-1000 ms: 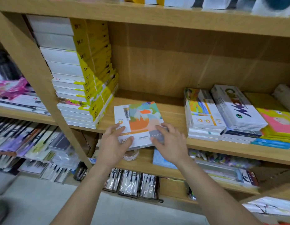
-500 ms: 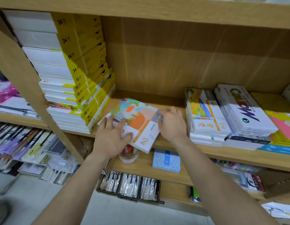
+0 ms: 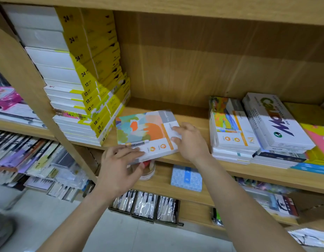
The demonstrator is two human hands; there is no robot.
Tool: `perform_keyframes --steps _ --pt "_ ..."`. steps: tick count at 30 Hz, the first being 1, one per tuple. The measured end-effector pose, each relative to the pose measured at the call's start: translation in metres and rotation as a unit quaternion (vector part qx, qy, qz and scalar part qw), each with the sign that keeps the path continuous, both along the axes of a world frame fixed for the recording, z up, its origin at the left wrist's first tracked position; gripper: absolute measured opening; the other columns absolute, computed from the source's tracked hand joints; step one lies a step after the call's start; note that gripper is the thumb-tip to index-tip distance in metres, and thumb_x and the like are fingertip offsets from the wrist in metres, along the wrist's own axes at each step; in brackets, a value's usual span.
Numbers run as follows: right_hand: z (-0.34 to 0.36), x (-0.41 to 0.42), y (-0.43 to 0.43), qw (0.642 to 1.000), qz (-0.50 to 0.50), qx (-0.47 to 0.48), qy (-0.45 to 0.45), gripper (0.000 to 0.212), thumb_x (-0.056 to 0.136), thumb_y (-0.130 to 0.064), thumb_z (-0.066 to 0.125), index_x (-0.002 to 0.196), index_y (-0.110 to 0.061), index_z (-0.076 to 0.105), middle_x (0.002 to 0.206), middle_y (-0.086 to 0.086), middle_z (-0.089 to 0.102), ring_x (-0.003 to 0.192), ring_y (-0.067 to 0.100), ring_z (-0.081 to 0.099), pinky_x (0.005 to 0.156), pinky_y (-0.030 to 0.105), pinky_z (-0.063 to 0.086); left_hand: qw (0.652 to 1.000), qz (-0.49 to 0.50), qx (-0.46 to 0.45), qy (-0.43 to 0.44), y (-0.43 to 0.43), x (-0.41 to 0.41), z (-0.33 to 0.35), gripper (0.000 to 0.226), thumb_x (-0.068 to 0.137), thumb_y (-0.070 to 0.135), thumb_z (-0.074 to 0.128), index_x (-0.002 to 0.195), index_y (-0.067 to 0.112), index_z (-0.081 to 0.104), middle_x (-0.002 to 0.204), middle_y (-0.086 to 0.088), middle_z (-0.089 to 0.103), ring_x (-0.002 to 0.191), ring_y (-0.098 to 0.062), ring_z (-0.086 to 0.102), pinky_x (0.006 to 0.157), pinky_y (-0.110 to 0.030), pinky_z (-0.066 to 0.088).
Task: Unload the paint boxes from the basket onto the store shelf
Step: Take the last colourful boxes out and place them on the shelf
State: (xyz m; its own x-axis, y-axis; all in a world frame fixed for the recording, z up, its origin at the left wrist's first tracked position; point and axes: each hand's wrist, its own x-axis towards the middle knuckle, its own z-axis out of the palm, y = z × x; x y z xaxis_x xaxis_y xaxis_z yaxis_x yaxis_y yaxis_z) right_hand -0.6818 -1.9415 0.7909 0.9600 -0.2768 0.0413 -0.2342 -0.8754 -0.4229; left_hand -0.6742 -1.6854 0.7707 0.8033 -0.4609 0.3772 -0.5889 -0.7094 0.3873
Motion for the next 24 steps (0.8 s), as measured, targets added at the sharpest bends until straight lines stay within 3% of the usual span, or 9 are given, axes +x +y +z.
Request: perform_keyframes --steps 2,4,6,9,11,13,16,20,24 --pt "0.006 0.003 0.003 0.998 -0.046 -0.031 -0.025 0.045 0.100 -0.035 0.059 0.143 -0.021 0.057 0.145 0.007 0.052 0.132 0.031 0.044 0.101 0.045 0.046 0.999 -0.036 -0.027 0.018 -0.006 -0.003 0.000 0.040 0.081 0.037 0.063 0.113 0.021 0.080 0.119 0.005 0.077 0.124 -0.032 0.059 0.108 -0.032 0.037" --pt "0.009 -0.005 0.008 0.992 -0.072 -0.062 -0.084 0.037 0.098 -0.033 0.060 0.132 -0.019 0.066 0.128 0.007 0.062 0.117 0.031 0.054 0.090 0.042 0.050 0.997 -0.050 -0.039 0.044 -0.015 -0.007 -0.002 0.044 0.077 0.025 0.068 0.120 0.022 0.078 0.121 0.008 0.076 0.126 -0.028 0.057 0.106 -0.022 0.035" --pt "0.005 -0.019 0.014 0.989 -0.061 -0.044 -0.129 0.029 0.098 -0.028 0.055 0.120 -0.018 0.072 0.116 0.008 0.067 0.108 0.031 0.060 0.084 0.039 0.050 0.990 -0.079 -0.063 0.096 -0.028 -0.012 0.000 0.048 0.078 0.021 0.067 0.125 0.026 0.075 0.124 0.014 0.072 0.122 -0.018 0.061 0.105 -0.025 0.043" --pt "-0.002 -0.026 0.010 0.994 -0.027 0.043 -0.100 0.032 0.100 -0.024 0.052 0.126 -0.016 0.070 0.129 0.008 0.066 0.120 0.028 0.059 0.094 0.034 0.046 0.982 -0.127 -0.096 0.105 -0.045 -0.002 0.004 0.042 0.084 0.020 0.065 0.124 0.026 0.075 0.130 0.015 0.067 0.108 -0.007 0.067 0.096 -0.036 0.054" --pt "0.000 -0.019 -0.002 0.990 -0.019 0.120 -0.076 0.033 0.101 -0.025 0.052 0.129 -0.017 0.069 0.137 0.004 0.063 0.126 0.022 0.056 0.096 0.028 0.041 0.992 -0.109 -0.036 0.050 -0.052 0.019 0.007 0.038 0.089 0.038 0.066 0.125 0.030 0.074 0.140 0.010 0.065 0.127 -0.017 0.060 0.108 -0.047 0.044" --pt "0.003 -0.007 -0.012 0.981 -0.004 0.182 -0.060 0.031 0.102 -0.026 0.053 0.127 -0.018 0.069 0.138 0.001 0.062 0.128 0.018 0.054 0.093 0.021 0.035 0.990 -0.089 0.059 0.089 -0.055 0.041 0.012 0.056 0.087 0.067 0.057 0.135 0.041 0.065 0.156 0.013 0.049 0.148 -0.021 0.039 0.118 -0.050 0.025" --pt "0.003 0.015 -0.019 0.979 0.006 0.193 -0.063 0.025 0.100 -0.022 0.057 0.118 -0.015 0.073 0.132 0.003 0.064 0.125 0.018 0.055 0.093 0.019 0.034 0.981 -0.112 0.146 0.064 -0.057 0.060 0.004 0.084 0.073 0.093 0.037 0.141 0.049 0.056 0.159 0.015 0.044 0.142 -0.028 0.040 0.110 -0.052 0.034" --pt "0.017 0.035 -0.016 0.979 0.022 0.202 -0.029 0.032 0.101 -0.025 0.058 0.128 -0.011 0.069 0.137 0.005 0.063 0.128 0.020 0.056 0.102 0.027 0.040 0.988 -0.052 0.143 -0.013 -0.066 0.069 -0.003 0.075 0.076 0.091 0.032 0.131 0.051 0.065 0.144 0.015 0.062 0.115 -0.032 0.055 0.091 -0.046 0.044" --pt "0.030 -0.001 -0.013 0.986 0.004 0.108 -0.123 0.034 0.097 -0.036 0.057 0.126 -0.022 0.068 0.130 -0.004 0.064 0.119 0.019 0.059 0.097 0.037 0.049 0.990 -0.007 0.133 0.043 -0.094 0.083 -0.002 0.074 0.075 0.090 0.035 0.135 0.054 0.060 0.151 0.017 0.053 0.127 -0.029 0.043 0.100 -0.045 0.034"
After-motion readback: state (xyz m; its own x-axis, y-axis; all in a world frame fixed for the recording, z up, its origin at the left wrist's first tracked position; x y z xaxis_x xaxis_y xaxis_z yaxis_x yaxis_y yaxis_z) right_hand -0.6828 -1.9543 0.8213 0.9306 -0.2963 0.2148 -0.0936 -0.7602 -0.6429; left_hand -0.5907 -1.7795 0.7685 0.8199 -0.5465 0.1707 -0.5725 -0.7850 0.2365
